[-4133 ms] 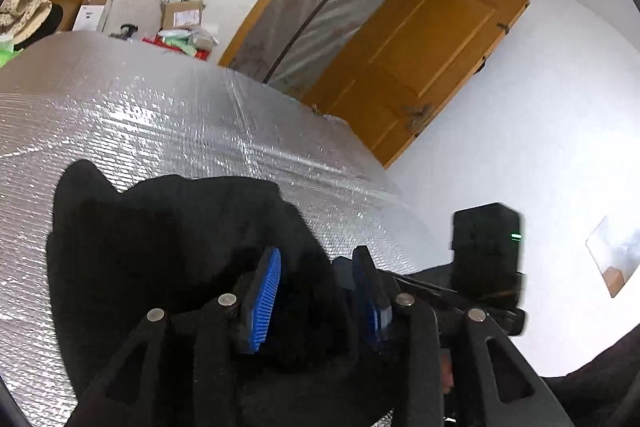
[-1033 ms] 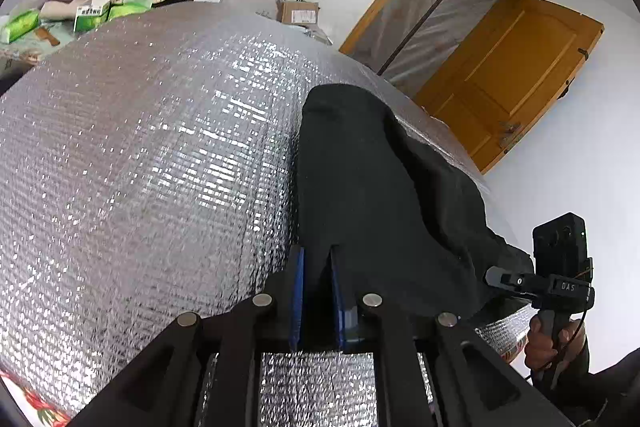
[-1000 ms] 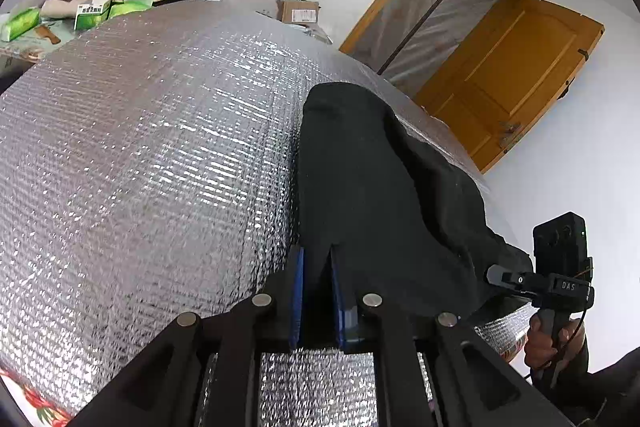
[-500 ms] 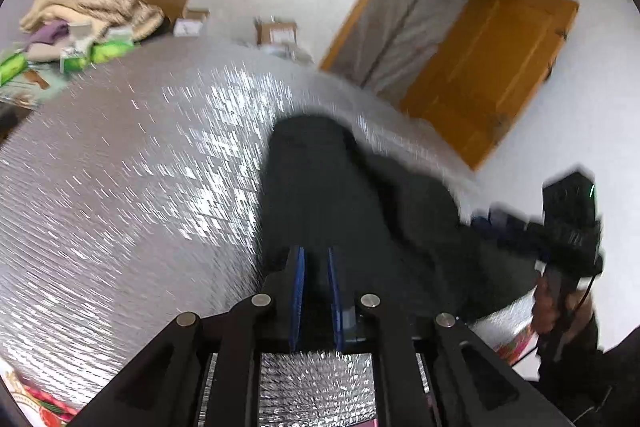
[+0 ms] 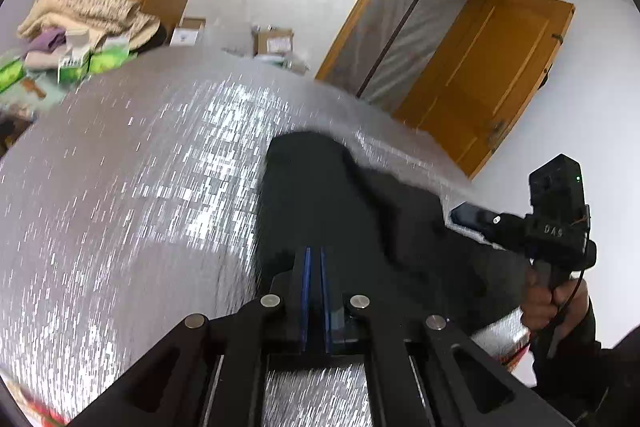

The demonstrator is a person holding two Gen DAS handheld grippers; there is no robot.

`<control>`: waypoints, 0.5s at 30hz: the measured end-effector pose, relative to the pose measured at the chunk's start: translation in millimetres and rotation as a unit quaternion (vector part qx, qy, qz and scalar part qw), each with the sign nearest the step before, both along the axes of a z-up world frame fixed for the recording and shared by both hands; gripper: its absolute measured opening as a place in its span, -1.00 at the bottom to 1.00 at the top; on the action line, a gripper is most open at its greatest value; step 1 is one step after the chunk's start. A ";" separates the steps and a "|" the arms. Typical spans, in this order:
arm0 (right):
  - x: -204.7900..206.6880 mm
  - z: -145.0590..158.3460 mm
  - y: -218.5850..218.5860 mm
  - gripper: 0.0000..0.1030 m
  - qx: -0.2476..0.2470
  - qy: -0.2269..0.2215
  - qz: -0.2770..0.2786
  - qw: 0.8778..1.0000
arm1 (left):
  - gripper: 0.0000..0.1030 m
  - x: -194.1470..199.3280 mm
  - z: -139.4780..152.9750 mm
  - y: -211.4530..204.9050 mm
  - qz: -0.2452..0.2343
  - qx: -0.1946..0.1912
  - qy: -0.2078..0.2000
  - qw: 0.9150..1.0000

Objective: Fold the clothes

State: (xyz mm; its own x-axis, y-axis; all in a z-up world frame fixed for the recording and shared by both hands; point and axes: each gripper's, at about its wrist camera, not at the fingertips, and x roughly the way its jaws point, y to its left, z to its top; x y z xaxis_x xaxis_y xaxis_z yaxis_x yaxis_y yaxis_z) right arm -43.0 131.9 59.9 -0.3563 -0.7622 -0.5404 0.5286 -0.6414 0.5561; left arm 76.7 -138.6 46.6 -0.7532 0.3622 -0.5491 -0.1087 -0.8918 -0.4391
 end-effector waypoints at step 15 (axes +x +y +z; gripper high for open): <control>-42.9 11.1 -48.8 -0.86 0.025 -0.017 0.002 1.000 | -0.93 -12.4 -24.6 -10.1 0.025 0.007 -0.026 0.999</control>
